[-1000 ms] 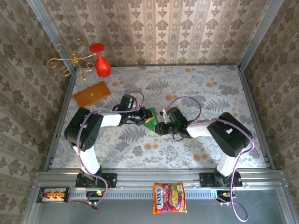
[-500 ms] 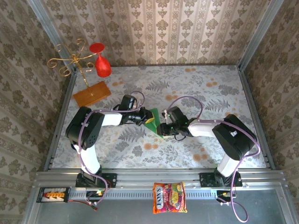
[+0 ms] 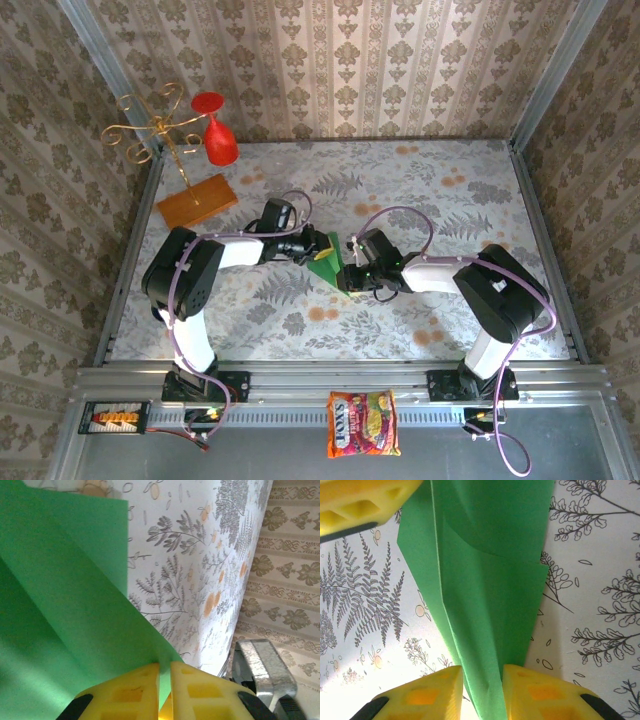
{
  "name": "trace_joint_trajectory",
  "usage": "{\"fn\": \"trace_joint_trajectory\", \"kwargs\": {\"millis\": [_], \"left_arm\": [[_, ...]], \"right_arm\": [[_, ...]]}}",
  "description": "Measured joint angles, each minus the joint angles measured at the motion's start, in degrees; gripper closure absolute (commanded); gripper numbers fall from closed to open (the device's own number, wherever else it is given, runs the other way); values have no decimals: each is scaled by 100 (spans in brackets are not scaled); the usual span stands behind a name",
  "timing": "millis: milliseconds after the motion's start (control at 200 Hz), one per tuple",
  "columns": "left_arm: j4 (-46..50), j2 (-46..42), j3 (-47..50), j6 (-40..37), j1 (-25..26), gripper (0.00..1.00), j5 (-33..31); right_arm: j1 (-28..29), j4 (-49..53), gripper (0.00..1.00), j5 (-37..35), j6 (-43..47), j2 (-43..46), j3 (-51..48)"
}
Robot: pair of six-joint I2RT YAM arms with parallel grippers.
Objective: Fold a paper plane with a square sheet of paper (pick it up from the middle)
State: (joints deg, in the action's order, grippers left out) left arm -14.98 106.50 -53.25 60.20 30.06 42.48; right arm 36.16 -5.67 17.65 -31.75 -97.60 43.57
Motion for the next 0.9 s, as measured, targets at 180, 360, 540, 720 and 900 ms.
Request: {"fn": "trace_joint_trajectory", "kwargs": {"millis": [180, 360, 540, 720, 900], "left_arm": [[50, 83, -68, 0, 22, 87, 0], [101, 94, -68, 0, 24, 87, 0], [175, 94, -79, -2, 24, 86, 0], [219, 59, -81, -2, 15, 84, -28], [260, -343, 33, -46, -87, 82, -90]], "right_arm": [[0, 0, 76, -50, -2, -2, 0], [-2, -2, 81, -70, -13, -28, 0], [-2, -13, 84, -72, -44, -50, 0], [-2, -66, 85, -66, -136, -76, -2], [-9, -260, 86, 2, -216, -116, -59]]}}
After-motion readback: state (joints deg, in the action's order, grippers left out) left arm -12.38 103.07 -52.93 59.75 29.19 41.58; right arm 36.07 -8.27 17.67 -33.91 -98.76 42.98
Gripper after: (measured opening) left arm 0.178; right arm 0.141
